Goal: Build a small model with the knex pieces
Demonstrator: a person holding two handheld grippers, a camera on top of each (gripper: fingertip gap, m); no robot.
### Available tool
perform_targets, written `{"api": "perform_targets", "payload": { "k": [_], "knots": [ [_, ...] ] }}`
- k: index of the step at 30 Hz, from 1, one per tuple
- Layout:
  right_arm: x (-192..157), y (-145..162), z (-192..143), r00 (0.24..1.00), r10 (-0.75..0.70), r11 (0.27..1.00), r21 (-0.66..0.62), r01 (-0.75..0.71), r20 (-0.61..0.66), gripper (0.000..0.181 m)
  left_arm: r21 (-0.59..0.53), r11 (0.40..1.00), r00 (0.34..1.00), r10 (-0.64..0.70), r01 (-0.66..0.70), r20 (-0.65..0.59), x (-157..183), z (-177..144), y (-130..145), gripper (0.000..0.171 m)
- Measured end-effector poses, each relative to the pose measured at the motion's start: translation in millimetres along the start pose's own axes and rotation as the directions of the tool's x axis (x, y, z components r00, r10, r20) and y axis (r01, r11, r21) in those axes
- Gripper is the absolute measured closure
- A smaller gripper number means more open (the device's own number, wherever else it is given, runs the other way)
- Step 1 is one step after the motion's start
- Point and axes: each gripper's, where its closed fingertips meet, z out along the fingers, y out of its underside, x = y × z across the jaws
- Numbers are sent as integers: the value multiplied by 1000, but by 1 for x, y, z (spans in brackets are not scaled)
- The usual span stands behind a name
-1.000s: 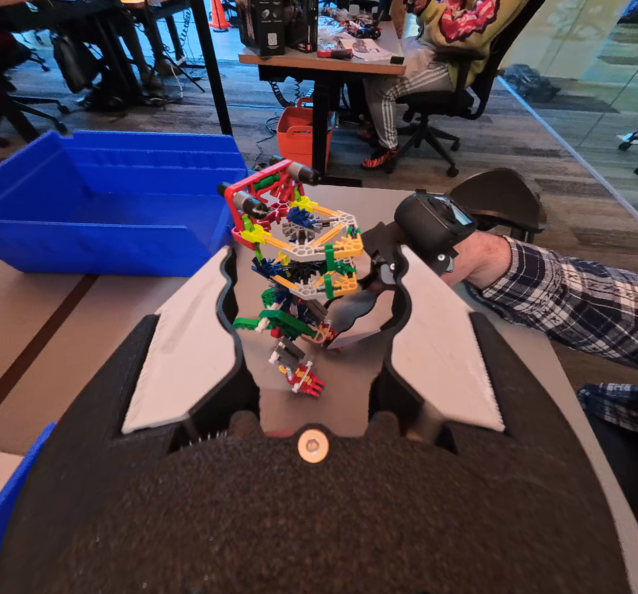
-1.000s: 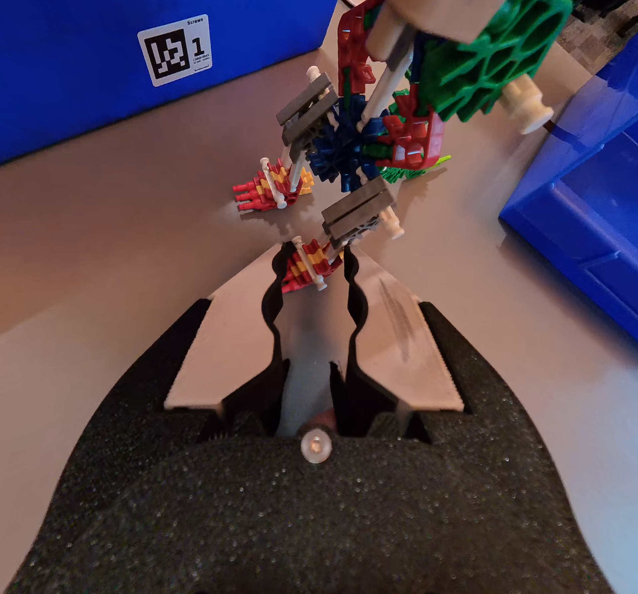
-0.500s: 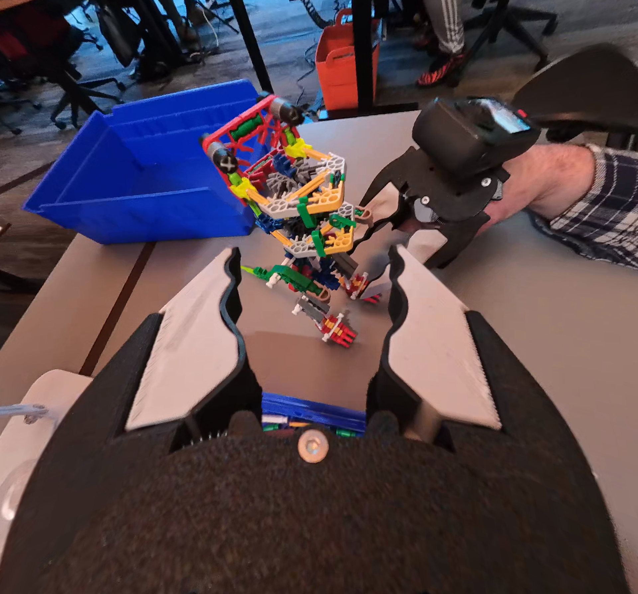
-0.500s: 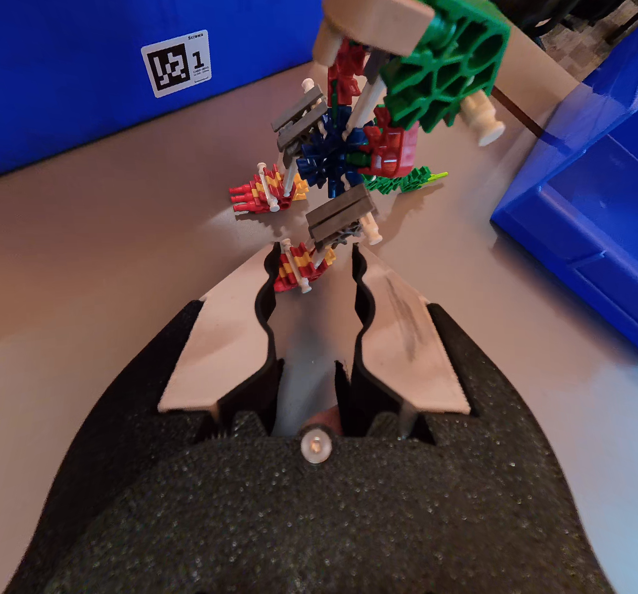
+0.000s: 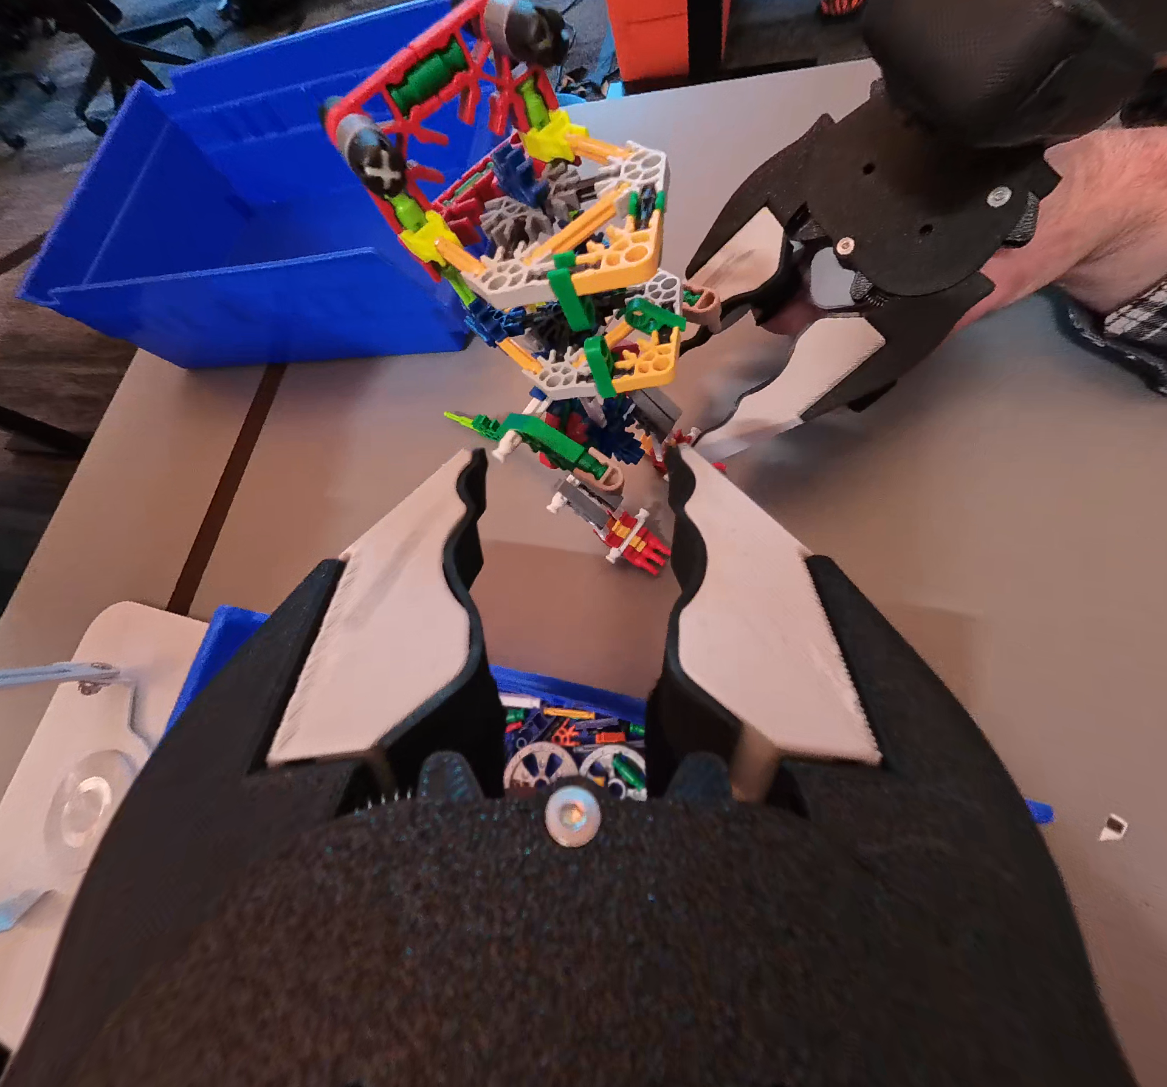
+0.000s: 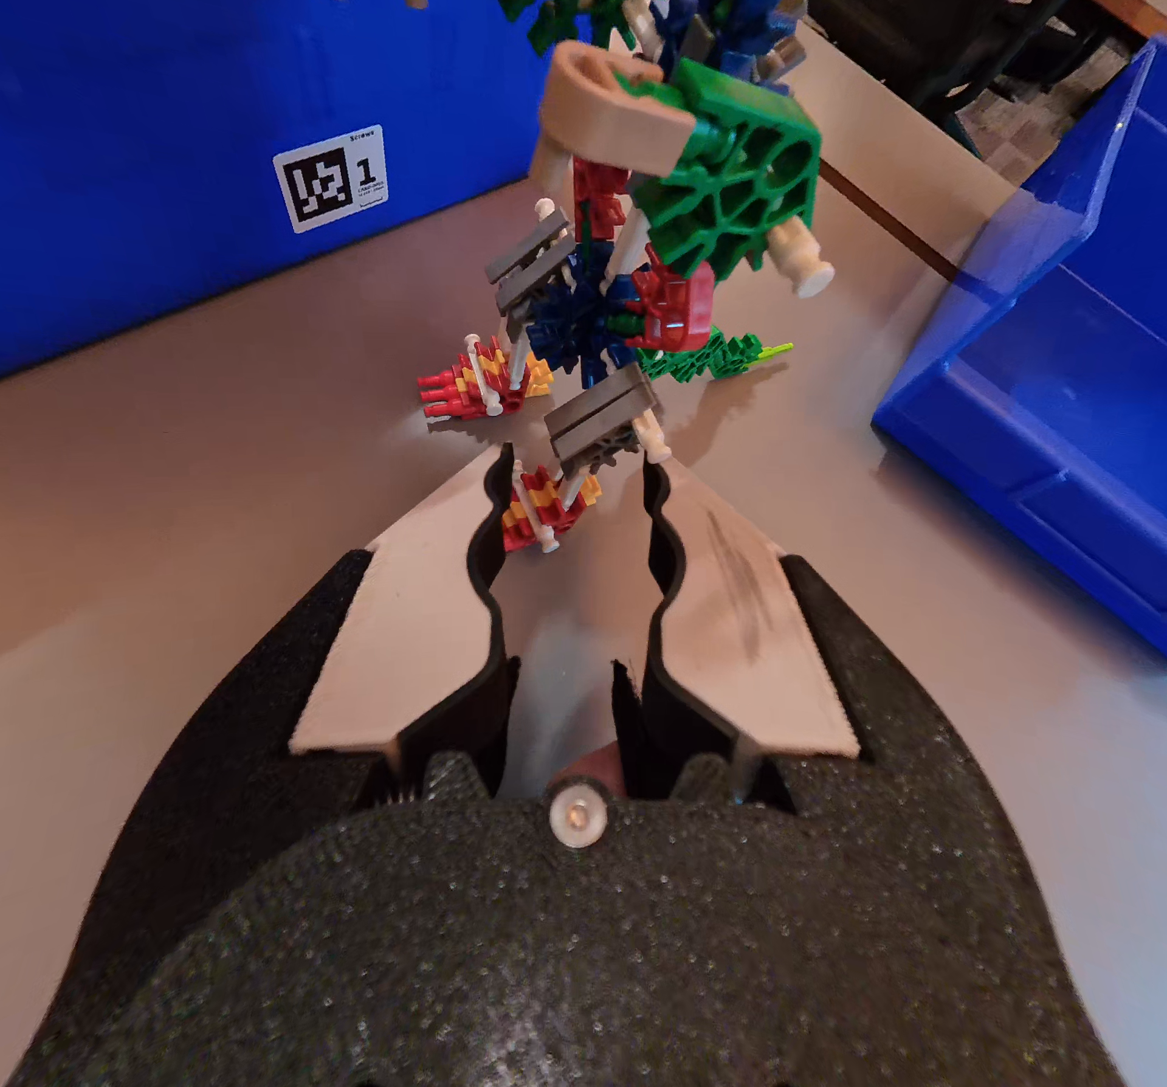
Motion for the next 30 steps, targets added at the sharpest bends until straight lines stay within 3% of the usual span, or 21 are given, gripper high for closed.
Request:
{"api": "perform_targets", "payload": {
  "k": [4,12,19,24,30],
  "knots": [
    [1,-1,-1,1000,9,1000,6,-9,-4,140,10,1000,999,12,-13,29,-6,-24,0,113],
    [1,2,1,1000,-1,1000,-12,1,-10,139,-29,1000,996,-3,6,89,-23,-74,28,113],
    [-1,8,4,1000,-16,999,-41,16,-5,139,-207,977,995,73,-57,69,-16,-93,76,115],
    [-2,10,5,1000,-23,998,-53,23,-4,139,-397,910,993,112,-119,-41,-3,-92,119,115],
    [-3,12,5,1000,-28,997,-65,28,-3,139,-635,752,984,119,-175,-130,-4,-84,175,109]
  ]
}}
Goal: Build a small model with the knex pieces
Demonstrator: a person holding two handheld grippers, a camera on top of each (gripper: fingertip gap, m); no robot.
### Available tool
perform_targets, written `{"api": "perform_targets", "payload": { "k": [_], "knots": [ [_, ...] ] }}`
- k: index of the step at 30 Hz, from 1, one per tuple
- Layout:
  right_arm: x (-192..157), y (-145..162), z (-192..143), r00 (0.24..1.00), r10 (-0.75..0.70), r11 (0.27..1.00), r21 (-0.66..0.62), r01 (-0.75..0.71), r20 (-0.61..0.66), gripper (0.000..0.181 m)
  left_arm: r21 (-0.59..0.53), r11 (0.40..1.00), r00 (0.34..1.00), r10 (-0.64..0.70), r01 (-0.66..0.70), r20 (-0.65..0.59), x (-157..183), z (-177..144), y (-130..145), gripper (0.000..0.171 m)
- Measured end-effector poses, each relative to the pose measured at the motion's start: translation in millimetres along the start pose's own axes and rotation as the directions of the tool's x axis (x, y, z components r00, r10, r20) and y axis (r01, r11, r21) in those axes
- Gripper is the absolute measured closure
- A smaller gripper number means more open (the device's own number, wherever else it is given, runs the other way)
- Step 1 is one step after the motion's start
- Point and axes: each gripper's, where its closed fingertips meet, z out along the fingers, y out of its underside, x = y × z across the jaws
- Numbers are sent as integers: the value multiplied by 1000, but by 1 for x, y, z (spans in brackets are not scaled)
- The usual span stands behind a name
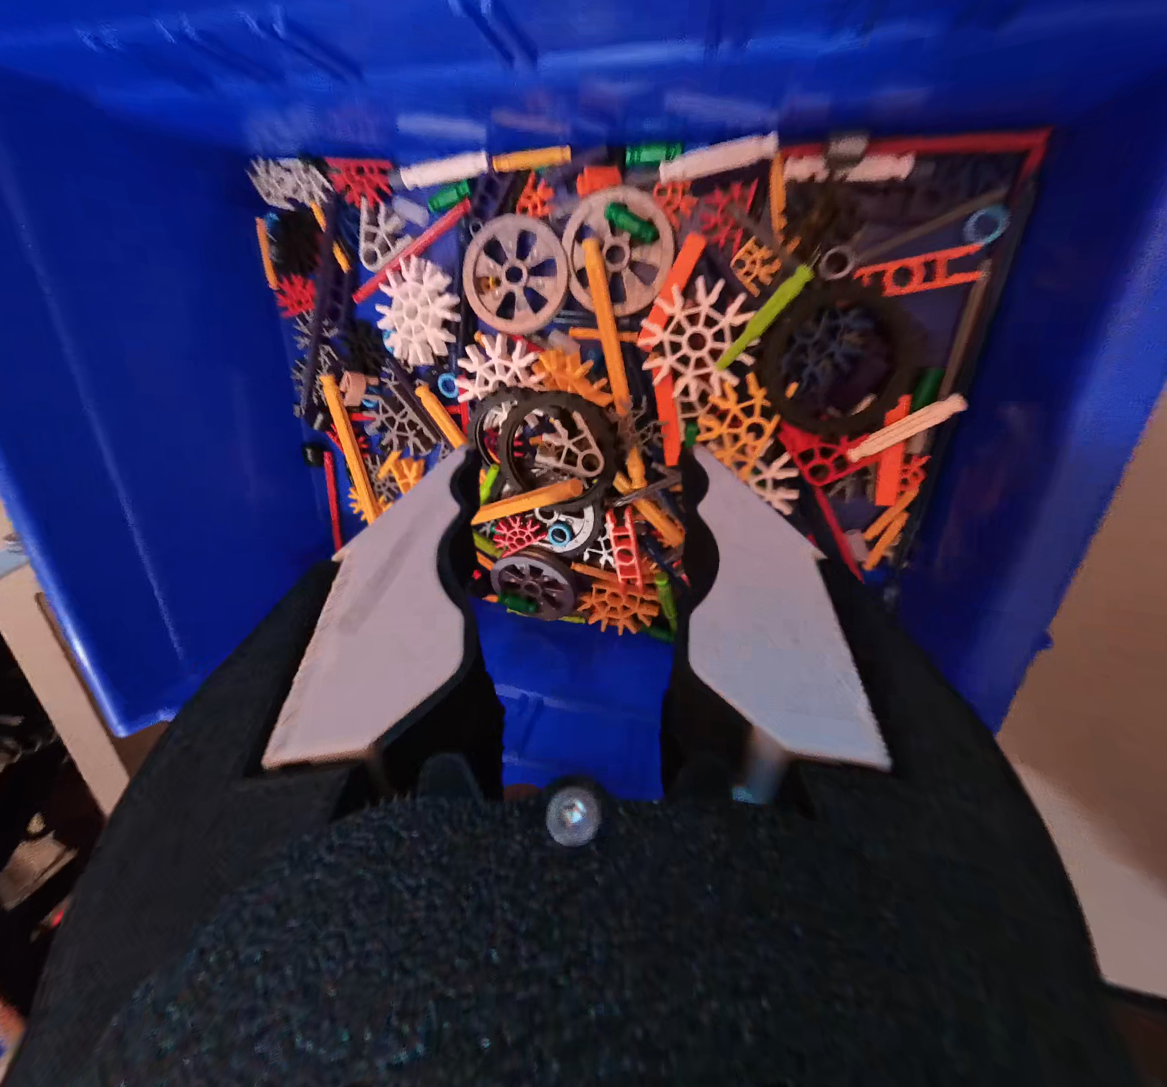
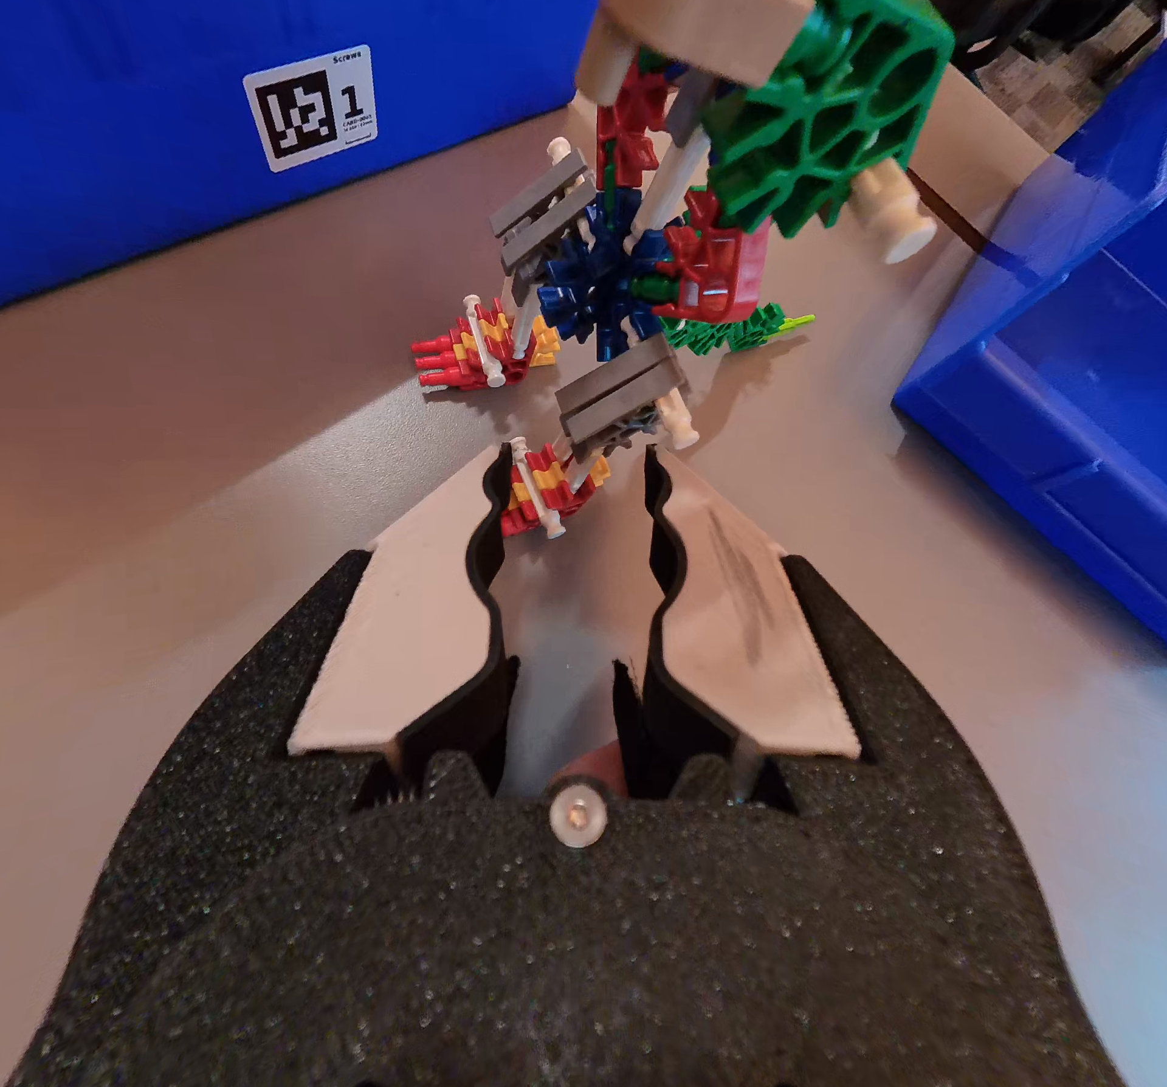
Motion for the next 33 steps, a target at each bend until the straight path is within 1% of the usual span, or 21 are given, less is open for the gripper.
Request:
{"api": "perform_targets", "payload": {
  "k": [3,5,7,9,14,19,23,25,27,31,33],
  "knots": [
    [0,0,0,1000,1,1000,-1,-1,1,139,-98,995,1000,14,-15,-15,-4,18,13,110],
    [0,0,-1,1000,-1,1000,-1,1,0,139,-153,988,999,27,-30,-17,-6,26,19,116],
    [1,1,-1,1000,-3,1000,-3,3,-1,139,-152,988,999,29,-32,-23,-8,29,17,125],
    [1,1,-2,1000,-4,1000,-5,4,-3,139,-152,988,999,30,-33,-21,-10,30,16,127],
    [2,2,-3,1000,-11,1000,-10,11,-11,140,-89,995,999,36,-34,20,-16,20,7,128],
    [3,2,-4,1000,-16,1000,-13,16,-15,140,27,999,996,45,-47,79,-19,0,-5,129],
    [3,2,-5,1000,-14,1000,-10,14,-14,139,120,987,985,85,-104,151,-18,-18,-15,128],
    [2,0,-6,1000,-4,1000,7,4,-5,135,158,976,974,122,-153,189,-13,-25,-20,128],
    [2,-2,-8,1000,3,1000,19,-3,-5,135,177,967,962,137,-181,238,-11,-30,-25,129],
    [2,-2,-9,1000,1,1000,21,0,-11,133,198,961,951,134,-193,278,-10,-33,-25,129],
    [1,-2,-10,1000,-1,1000,24,2,-15,132,231,957,959,115,-177,260,-6,-38,-27,128]
  ]
}}
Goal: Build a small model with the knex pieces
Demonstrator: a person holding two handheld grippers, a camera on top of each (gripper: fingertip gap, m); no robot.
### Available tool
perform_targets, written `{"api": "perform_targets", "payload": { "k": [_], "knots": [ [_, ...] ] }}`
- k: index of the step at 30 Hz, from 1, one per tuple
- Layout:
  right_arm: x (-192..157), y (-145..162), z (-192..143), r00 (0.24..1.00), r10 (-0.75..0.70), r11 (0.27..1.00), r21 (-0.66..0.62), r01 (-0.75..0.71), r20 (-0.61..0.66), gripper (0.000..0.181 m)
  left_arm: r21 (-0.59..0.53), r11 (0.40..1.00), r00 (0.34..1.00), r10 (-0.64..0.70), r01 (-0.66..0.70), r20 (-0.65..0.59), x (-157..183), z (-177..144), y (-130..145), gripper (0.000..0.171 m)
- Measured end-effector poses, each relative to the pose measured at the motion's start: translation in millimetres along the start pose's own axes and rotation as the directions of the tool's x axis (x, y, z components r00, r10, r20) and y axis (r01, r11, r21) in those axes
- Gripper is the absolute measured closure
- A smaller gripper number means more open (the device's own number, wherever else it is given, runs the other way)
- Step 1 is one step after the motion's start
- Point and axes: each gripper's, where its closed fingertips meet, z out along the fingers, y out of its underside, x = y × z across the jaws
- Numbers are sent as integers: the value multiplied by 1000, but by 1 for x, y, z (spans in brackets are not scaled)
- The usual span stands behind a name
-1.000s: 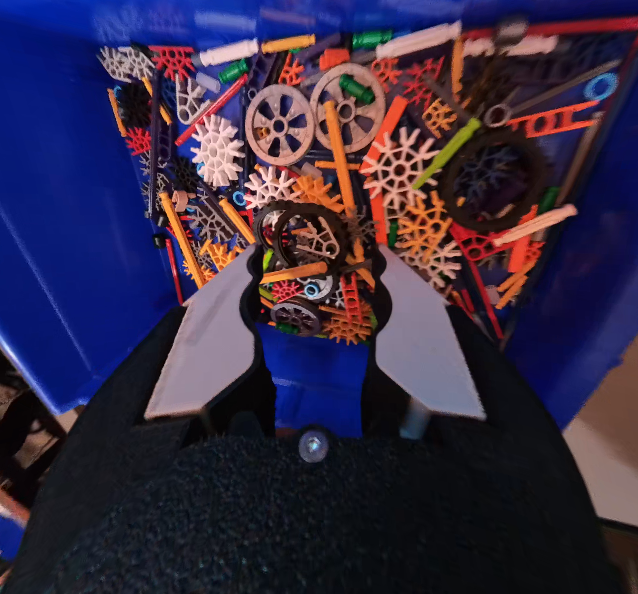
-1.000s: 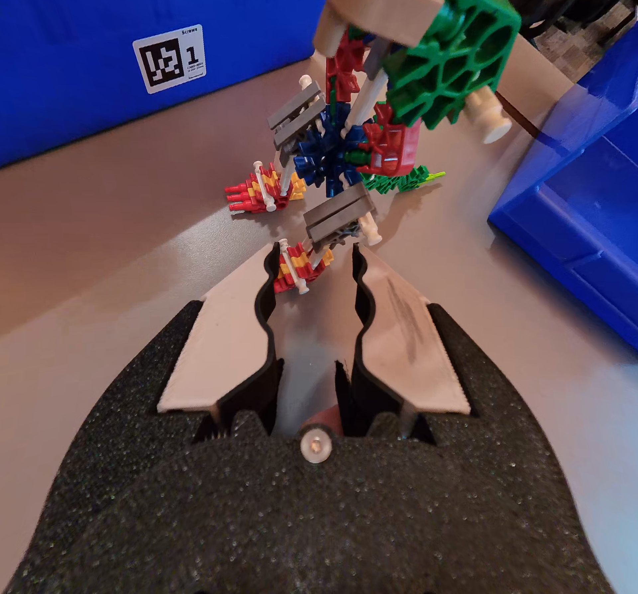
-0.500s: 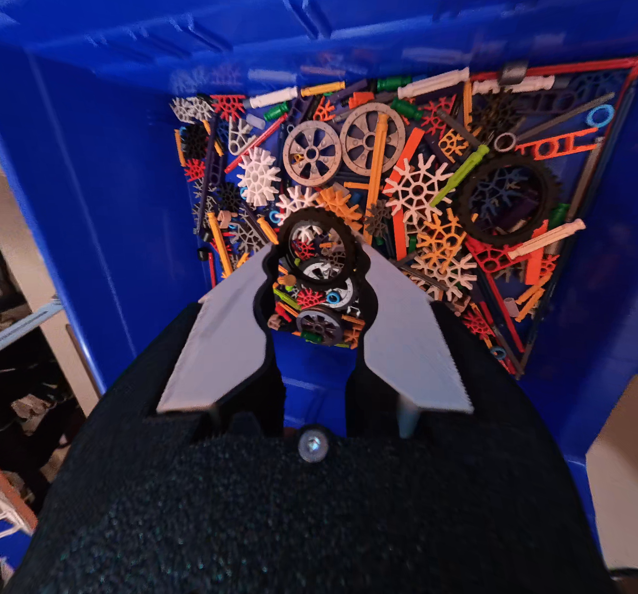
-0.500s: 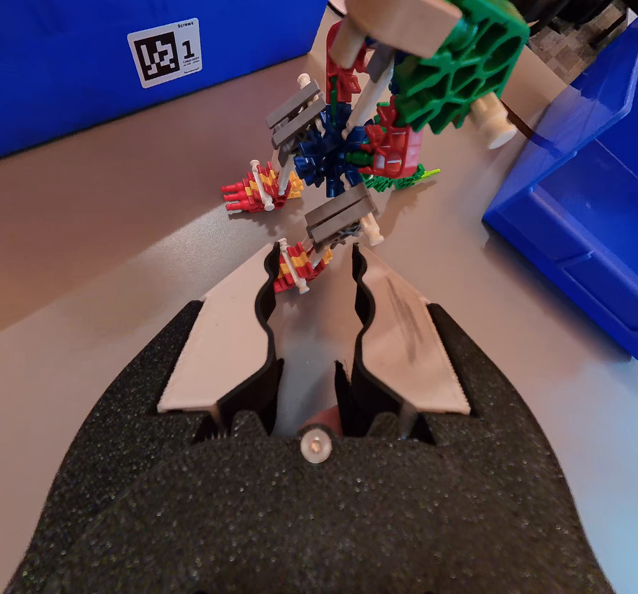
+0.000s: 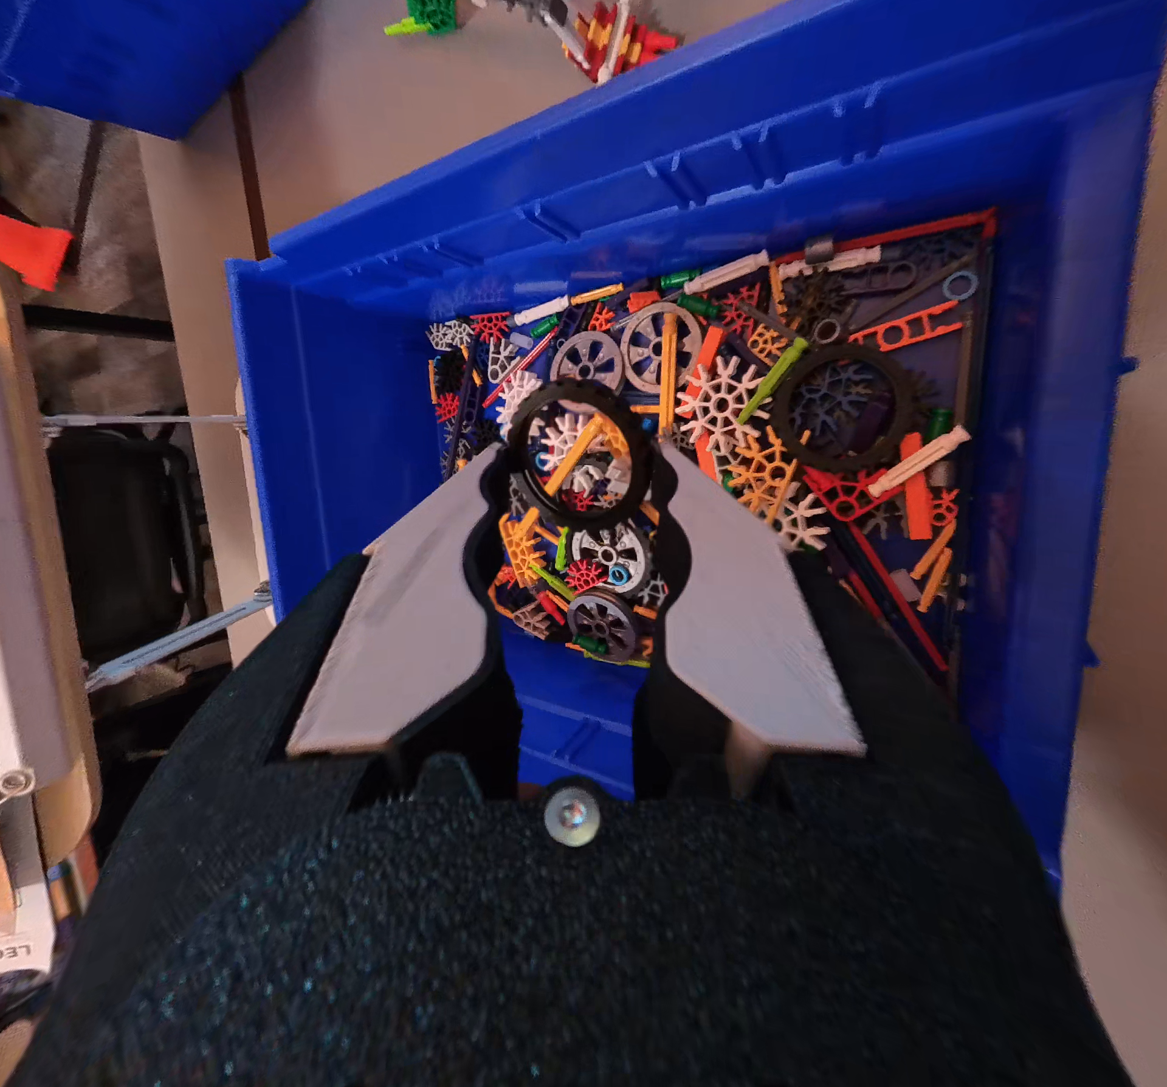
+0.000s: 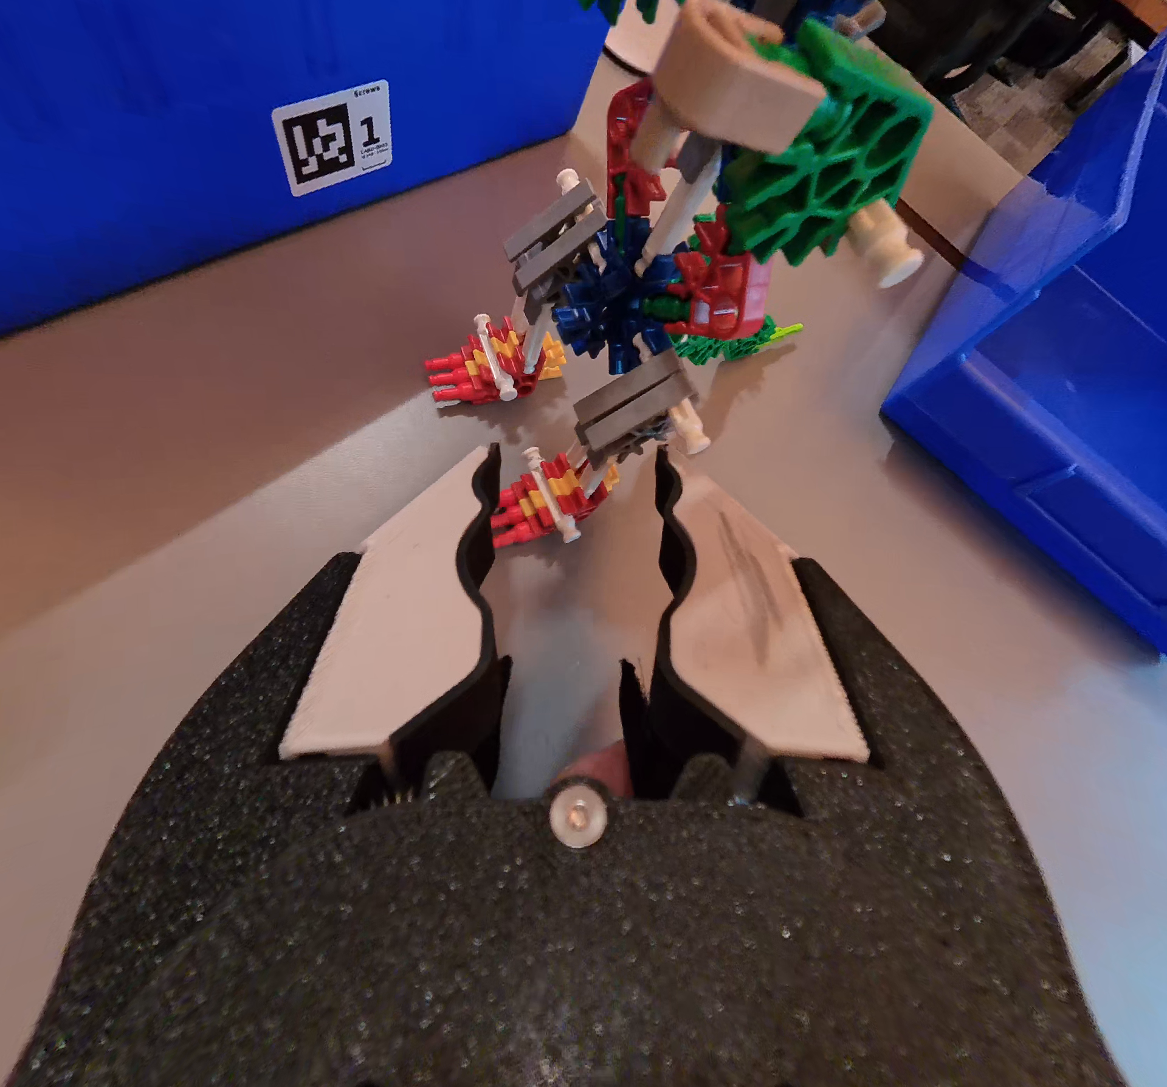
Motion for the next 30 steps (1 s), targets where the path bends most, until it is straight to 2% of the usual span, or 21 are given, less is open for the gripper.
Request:
{"api": "perform_targets", "payload": {
  "k": [4,8,12,15,18,20,22,24,27,30],
  "knots": [
    [-8,4,-4,1000,15,1000,0,-15,-8,127,51,999,1000,-5,5,4,7,-15,-11,128],
    [-7,7,-14,995,17,1000,-8,-18,-93,117,112,994,1000,4,-5,10,18,-29,-30,128],
    [-3,6,-33,980,14,1000,-10,-17,-198,118,186,983,1000,10,-11,8,29,-34,-50,129],
    [-13,-3,-51,976,40,998,54,-29,-213,121,234,972,1000,-14,12,6,33,-27,-61,129],
    [-35,-32,-72,981,17,984,178,19,-195,123,317,945,997,-81,83,-21,37,-27,-78,129],
    [-55,-56,-87,983,-36,959,269,84,-180,125,416,891,983,-147,181,-112,42,-35,-95,129],
    [-76,-83,-103,979,-91,917,369,154,-184,120,525,788,941,-204,322,-271,48,-49,-115,130],
    [-96,-105,-112,970,-148,874,434,219,-191,112,585,672,879,-228,453,-419,51,-63,-130,130],
    [-119,-130,-115,945,-222,816,485,315,-240,111,595,551,787,-209,585,-581,57,-75,-142,130],
    [-131,-137,-105,913,-297,793,460,399,-281,116,549,502,693,-151,668,-705,70,-82,-147,129]
  ]
}}
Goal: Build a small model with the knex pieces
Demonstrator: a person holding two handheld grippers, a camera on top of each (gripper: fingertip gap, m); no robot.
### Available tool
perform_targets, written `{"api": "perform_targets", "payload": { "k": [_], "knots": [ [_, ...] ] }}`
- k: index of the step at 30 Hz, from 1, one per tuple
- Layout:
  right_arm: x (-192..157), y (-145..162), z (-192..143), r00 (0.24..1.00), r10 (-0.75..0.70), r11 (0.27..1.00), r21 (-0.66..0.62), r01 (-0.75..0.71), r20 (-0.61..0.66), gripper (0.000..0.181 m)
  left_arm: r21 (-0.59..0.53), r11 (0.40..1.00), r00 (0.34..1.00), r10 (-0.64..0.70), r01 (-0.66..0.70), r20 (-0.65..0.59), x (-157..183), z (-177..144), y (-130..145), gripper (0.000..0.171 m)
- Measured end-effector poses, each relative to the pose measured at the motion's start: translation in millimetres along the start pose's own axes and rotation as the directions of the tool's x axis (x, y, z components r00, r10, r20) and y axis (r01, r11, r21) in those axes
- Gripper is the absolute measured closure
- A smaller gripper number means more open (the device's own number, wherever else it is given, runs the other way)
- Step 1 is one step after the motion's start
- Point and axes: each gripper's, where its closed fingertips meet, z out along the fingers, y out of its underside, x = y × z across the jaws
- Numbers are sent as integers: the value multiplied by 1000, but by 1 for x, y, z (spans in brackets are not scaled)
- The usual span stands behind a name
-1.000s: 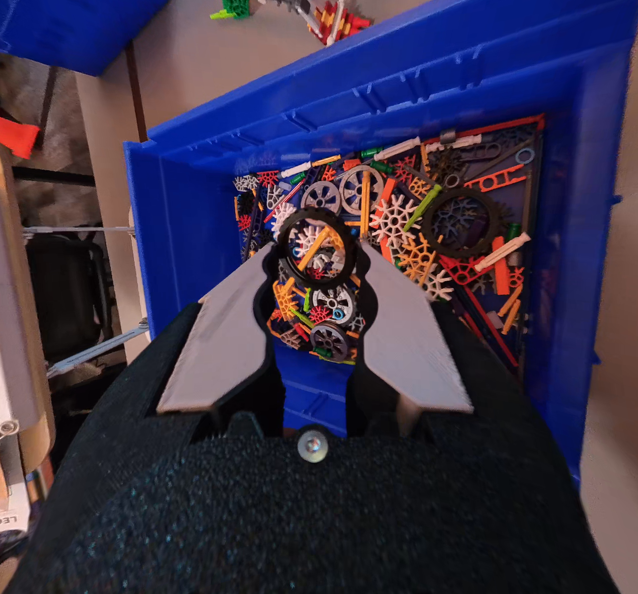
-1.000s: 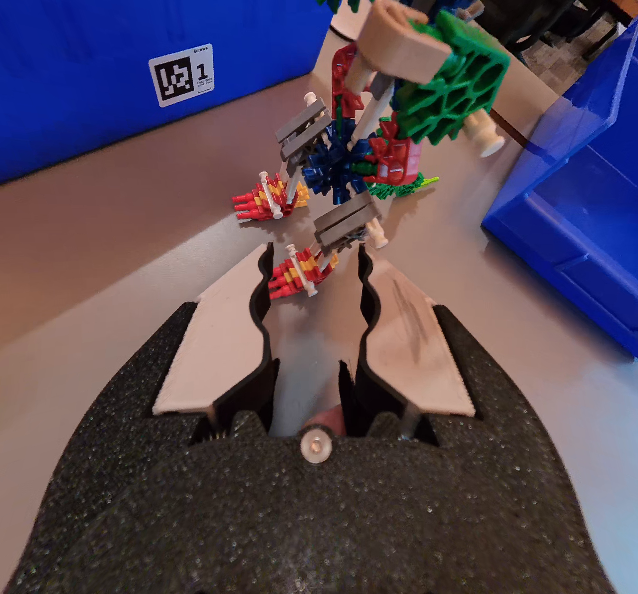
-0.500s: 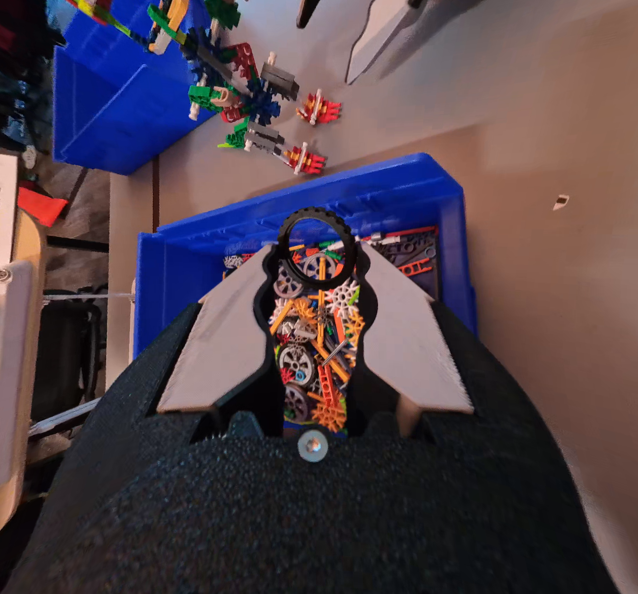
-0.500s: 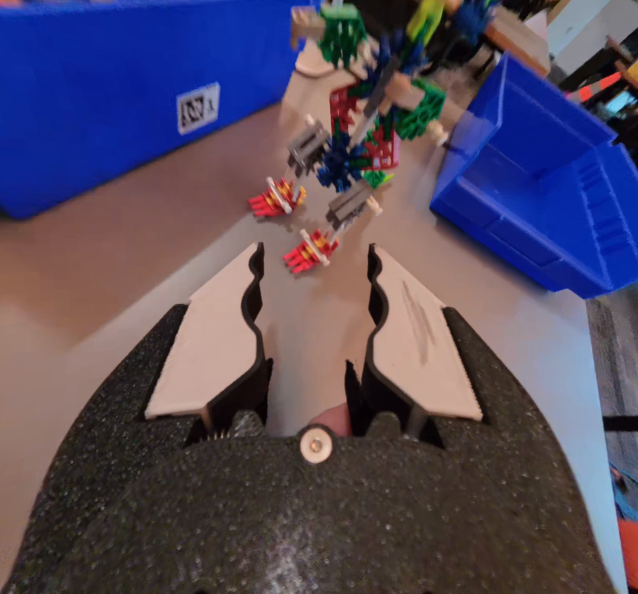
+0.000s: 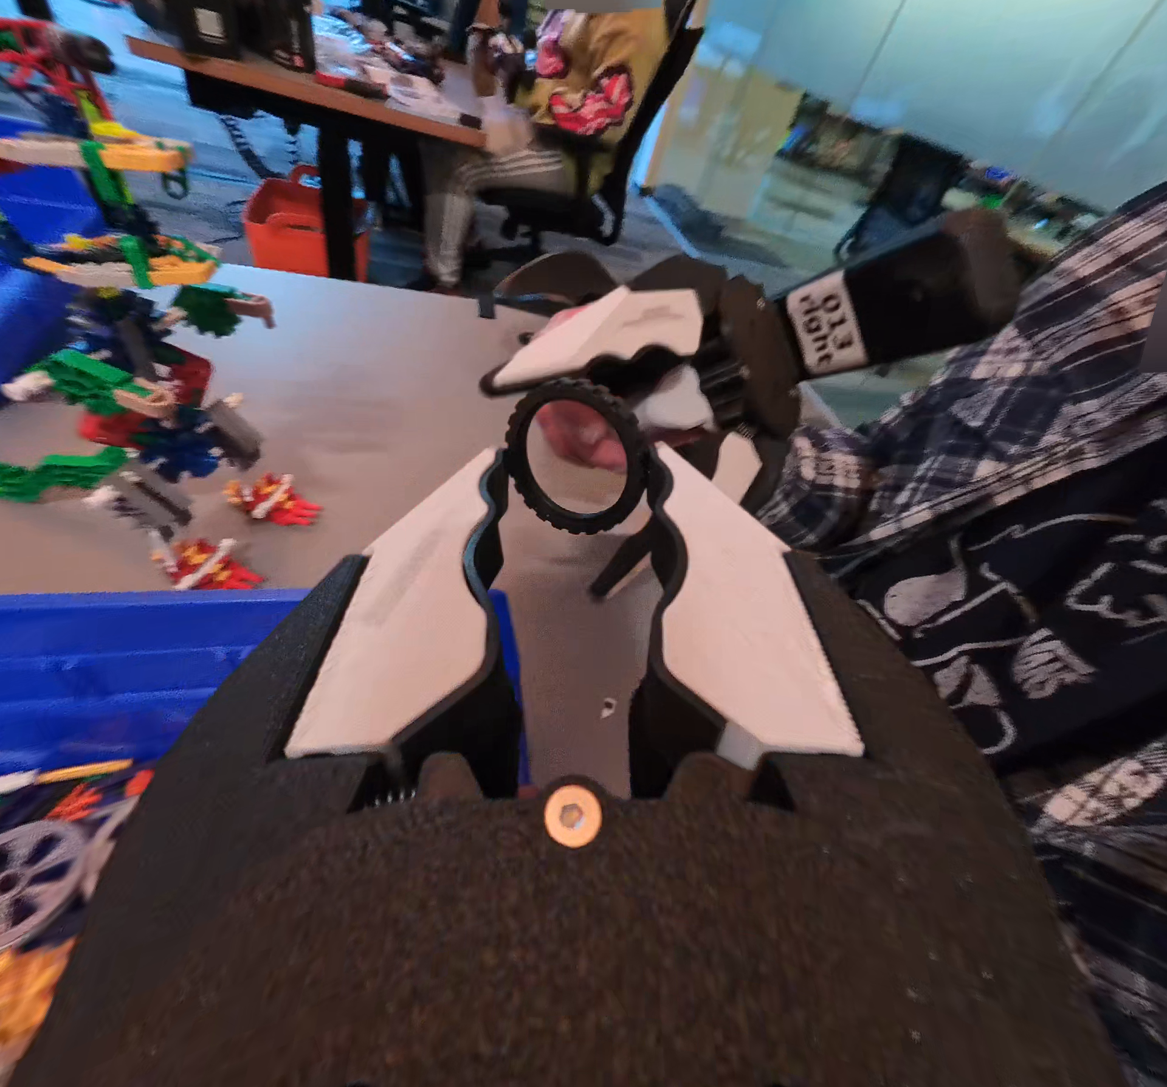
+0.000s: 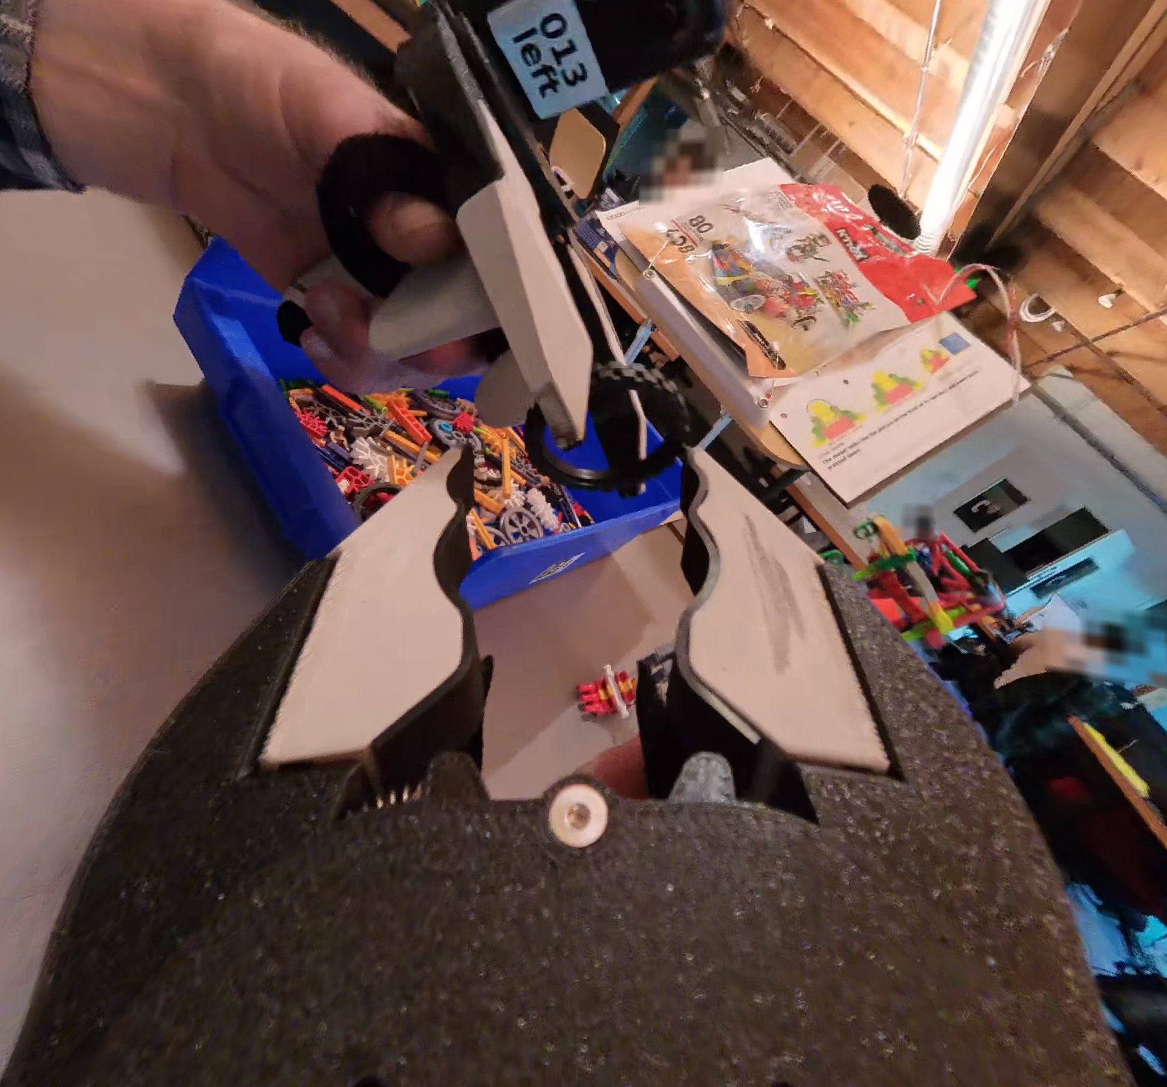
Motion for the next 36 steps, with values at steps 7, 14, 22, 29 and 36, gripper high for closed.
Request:
{"api": "perform_targets", "payload": {
  "k": [7,14,22,29,36],
  "knots": [
    [-1,-6,7,997,-60,998,20,61,-57,148,12,994,986,-105,107,-131,17,5,6,130],
    [6,-15,8,999,21,998,60,-18,-42,107,72,987,977,-129,143,-169,19,-1,-7,152],
    [4,-3,22,1000,19,1000,20,-18,-15,155,123,977,982,-162,173,-98,-4,-10,-6,168],
    [4,-10,19,999,45,998,40,-45,6,127,133,976,984,-165,173,-65,-15,-14,-1,169],
    [-6,-9,12,986,42,999,27,-47,161,113,-34,998,977,-65,59,-201,20,-9,8,169]
  ]
}}
